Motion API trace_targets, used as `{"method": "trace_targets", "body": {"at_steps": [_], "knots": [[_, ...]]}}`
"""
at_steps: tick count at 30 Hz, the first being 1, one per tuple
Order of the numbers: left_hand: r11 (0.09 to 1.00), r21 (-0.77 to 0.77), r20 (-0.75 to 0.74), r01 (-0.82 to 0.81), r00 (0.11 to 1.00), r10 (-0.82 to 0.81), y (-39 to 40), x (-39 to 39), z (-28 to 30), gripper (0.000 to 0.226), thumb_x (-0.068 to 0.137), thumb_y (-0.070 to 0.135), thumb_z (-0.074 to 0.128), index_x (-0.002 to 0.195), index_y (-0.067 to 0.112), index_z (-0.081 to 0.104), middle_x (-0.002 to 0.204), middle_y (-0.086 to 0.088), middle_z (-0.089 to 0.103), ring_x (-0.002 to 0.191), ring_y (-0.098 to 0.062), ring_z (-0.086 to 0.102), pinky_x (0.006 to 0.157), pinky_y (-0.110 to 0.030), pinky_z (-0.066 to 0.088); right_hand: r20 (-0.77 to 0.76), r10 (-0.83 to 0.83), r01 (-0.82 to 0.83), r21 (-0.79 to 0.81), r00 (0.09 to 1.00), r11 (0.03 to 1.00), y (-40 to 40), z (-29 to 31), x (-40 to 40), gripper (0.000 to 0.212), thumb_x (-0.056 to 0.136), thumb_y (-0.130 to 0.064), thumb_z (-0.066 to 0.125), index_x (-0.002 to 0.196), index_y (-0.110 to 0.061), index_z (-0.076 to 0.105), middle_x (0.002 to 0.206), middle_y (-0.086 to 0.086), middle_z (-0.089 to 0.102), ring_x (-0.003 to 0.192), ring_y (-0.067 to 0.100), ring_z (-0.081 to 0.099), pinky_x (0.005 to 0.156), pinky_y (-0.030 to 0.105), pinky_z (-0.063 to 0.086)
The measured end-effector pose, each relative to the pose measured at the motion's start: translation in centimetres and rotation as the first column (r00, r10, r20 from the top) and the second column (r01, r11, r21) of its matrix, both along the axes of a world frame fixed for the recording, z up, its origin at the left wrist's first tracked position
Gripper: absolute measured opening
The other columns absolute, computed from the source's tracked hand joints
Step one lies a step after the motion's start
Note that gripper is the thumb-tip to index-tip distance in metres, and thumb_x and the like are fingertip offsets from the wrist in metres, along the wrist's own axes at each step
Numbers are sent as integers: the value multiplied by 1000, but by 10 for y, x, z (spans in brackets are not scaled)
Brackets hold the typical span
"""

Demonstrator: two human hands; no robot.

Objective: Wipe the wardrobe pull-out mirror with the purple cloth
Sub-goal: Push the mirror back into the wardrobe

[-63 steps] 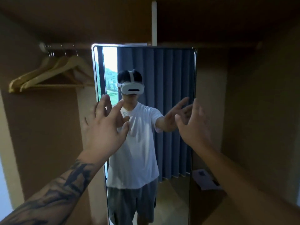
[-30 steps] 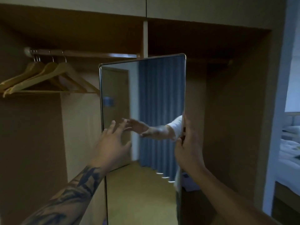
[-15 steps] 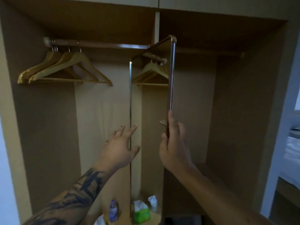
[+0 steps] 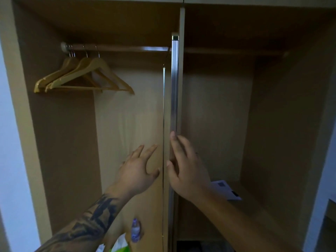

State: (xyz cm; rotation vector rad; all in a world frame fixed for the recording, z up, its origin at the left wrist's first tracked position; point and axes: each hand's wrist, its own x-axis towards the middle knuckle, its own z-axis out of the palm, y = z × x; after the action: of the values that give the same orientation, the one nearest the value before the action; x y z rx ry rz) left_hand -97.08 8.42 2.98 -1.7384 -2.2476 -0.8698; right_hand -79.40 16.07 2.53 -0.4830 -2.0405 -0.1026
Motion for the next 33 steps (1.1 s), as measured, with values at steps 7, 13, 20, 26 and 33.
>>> {"method": "trace_targets", "body": {"at_steps": [7,13,20,26,33], "knots": [[999,-35,50,-12,999,13,5,-1,-14,84,96,58,62,164,51,12,175,-2,16,161,-23,16,124,-50,31,49,-86,82,78,995,994,14,-5,-13,79,101,-44,46,166,-32,4,168,-4,22,134,29,48,97,47,55],[998,-52,32,-41,999,43,6,-5,-15,82,98,59,59,164,50,11,176,-2,15,161,-25,17,124,-51,31,78,-125,119,83,989,989,33,-6,-22,75,103,-44,42,166,-29,3,169,-3,22,138,26,43,102,47,53],[998,-36,-3,-59,998,59,20,-10,-16,82,98,61,58,163,52,10,175,-2,16,160,-26,19,123,-53,32,87,-228,214,144,970,966,47,-8,-31,76,102,-45,45,166,-23,12,167,0,25,134,24,41,92,47,53],[998,-17,2,-64,998,64,30,-15,-22,84,96,62,59,162,53,8,176,-1,14,160,-26,18,122,-51,32,150,-305,285,142,940,948,51,-3,-36,79,102,-42,49,166,-21,8,169,2,24,139,26,37,105,50,42],[998,-26,5,-58,998,58,39,-23,-25,84,97,61,60,162,54,7,176,1,10,160,-27,18,122,-50,33,244,-347,339,74,905,938,63,5,-45,90,101,-42,56,165,-27,-5,171,0,18,146,30,31,114,61,34]]}}
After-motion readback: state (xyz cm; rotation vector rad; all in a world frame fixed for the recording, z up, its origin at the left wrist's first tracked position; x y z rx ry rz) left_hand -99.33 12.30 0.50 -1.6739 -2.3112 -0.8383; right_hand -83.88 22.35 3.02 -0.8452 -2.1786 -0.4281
